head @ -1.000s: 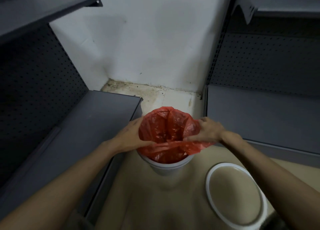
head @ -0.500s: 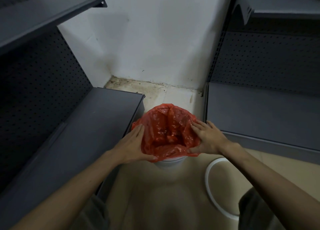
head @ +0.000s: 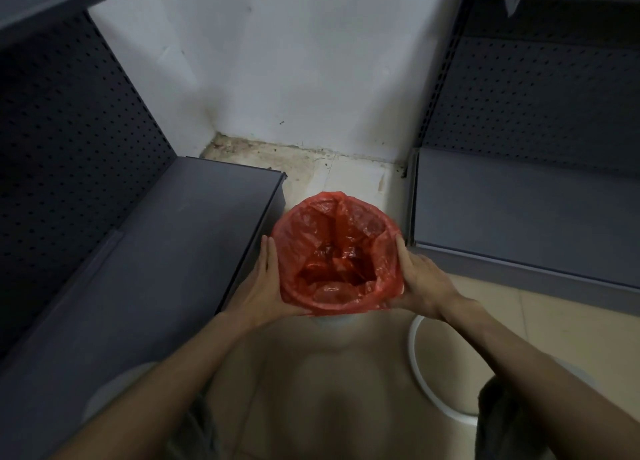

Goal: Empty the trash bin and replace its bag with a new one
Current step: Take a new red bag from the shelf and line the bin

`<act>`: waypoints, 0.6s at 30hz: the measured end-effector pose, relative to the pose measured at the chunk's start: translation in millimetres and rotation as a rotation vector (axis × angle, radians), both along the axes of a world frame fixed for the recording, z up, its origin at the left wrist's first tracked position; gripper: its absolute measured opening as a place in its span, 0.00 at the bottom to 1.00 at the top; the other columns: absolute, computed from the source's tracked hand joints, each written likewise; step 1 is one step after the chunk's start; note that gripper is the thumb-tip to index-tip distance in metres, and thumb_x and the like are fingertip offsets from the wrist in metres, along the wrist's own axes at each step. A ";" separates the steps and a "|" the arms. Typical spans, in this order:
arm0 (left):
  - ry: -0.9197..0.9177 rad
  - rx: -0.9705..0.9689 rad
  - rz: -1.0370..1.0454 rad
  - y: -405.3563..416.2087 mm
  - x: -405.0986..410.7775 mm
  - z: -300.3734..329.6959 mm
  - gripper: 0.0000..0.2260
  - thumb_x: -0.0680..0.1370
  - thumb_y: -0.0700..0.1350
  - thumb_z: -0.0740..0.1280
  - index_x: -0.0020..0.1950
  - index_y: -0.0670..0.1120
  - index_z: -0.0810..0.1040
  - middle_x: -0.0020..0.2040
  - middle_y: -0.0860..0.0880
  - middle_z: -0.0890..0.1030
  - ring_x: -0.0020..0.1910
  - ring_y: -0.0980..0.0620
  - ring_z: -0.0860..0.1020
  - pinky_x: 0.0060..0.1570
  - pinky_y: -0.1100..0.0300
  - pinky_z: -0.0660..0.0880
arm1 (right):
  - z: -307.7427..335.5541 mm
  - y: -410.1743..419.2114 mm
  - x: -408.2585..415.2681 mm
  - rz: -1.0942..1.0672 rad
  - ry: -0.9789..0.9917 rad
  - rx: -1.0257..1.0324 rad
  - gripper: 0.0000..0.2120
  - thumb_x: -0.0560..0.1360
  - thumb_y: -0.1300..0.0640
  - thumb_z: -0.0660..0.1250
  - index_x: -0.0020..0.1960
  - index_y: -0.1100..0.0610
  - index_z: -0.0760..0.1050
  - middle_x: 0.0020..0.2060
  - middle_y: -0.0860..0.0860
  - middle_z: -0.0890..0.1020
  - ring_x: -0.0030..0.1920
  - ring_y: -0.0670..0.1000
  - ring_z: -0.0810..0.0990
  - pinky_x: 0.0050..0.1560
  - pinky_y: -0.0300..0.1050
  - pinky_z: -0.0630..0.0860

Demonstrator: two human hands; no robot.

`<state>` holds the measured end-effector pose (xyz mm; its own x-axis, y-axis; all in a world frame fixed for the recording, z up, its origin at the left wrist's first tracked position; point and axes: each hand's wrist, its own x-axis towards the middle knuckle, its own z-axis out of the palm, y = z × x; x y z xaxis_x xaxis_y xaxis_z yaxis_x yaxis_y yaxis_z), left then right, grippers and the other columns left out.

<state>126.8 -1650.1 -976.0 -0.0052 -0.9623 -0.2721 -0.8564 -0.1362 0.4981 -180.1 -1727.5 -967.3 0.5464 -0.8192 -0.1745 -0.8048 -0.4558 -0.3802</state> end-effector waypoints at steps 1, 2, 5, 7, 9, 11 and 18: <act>0.060 -0.006 0.041 1.3 0.1 -3.9 0.72 0.54 0.78 0.72 0.71 0.54 0.18 0.78 0.50 0.28 0.80 0.47 0.43 0.75 0.46 0.58 | -2.3 0.8 1.6 -0.025 -0.018 0.006 0.68 0.60 0.29 0.71 0.77 0.57 0.29 0.68 0.55 0.73 0.67 0.56 0.72 0.72 0.56 0.64; 0.129 -0.024 0.071 3.1 -0.6 -8.7 0.72 0.54 0.76 0.73 0.71 0.57 0.19 0.79 0.50 0.31 0.80 0.47 0.45 0.75 0.45 0.59 | -5.1 1.5 3.2 -0.048 -0.034 0.009 0.66 0.61 0.30 0.72 0.77 0.57 0.32 0.65 0.54 0.76 0.65 0.56 0.74 0.72 0.56 0.64; 0.358 -0.090 0.094 5.3 -2.9 -16.7 0.69 0.56 0.69 0.79 0.72 0.64 0.24 0.81 0.54 0.43 0.79 0.50 0.53 0.74 0.41 0.60 | -12.8 1.8 5.9 -0.091 -0.032 0.008 0.60 0.64 0.32 0.72 0.78 0.57 0.40 0.59 0.51 0.81 0.59 0.55 0.79 0.70 0.56 0.66; 0.440 -0.117 0.064 3.8 1.5 -16.8 0.68 0.58 0.63 0.82 0.74 0.66 0.28 0.80 0.57 0.49 0.78 0.54 0.56 0.73 0.41 0.63 | -14.8 1.5 4.9 -0.115 -0.009 -0.005 0.57 0.65 0.33 0.72 0.78 0.57 0.42 0.56 0.51 0.82 0.57 0.55 0.80 0.68 0.55 0.67; 0.451 -0.115 0.020 1.9 9.6 -16.0 0.67 0.59 0.61 0.83 0.75 0.66 0.30 0.80 0.59 0.50 0.78 0.56 0.56 0.74 0.42 0.62 | -14.4 2.0 3.1 -0.133 -0.004 -0.016 0.54 0.66 0.34 0.72 0.77 0.54 0.44 0.54 0.50 0.82 0.55 0.54 0.80 0.66 0.54 0.68; 0.436 -0.110 -0.026 -0.7 18.4 -15.8 0.67 0.59 0.61 0.83 0.76 0.66 0.31 0.79 0.64 0.50 0.78 0.60 0.56 0.74 0.44 0.61 | -12.7 3.1 3.5 -0.132 0.013 -0.006 0.52 0.67 0.35 0.72 0.76 0.53 0.45 0.52 0.50 0.82 0.54 0.54 0.80 0.64 0.54 0.70; 0.310 -0.021 -0.085 -13.6 29.2 11.2 0.64 0.55 0.66 0.82 0.78 0.66 0.39 0.79 0.55 0.54 0.78 0.50 0.58 0.72 0.39 0.64 | 9.6 -6.1 -0.4 -0.177 0.216 0.024 0.32 0.69 0.58 0.66 0.72 0.56 0.62 0.65 0.57 0.73 0.64 0.58 0.72 0.67 0.54 0.65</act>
<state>156.0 -1663.7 -964.8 -0.1658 -0.9601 -0.2252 -0.6710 -0.0575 0.7393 -180.5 -1733.6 -957.7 0.3434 -0.8927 -0.2917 -0.9346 -0.2941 -0.2003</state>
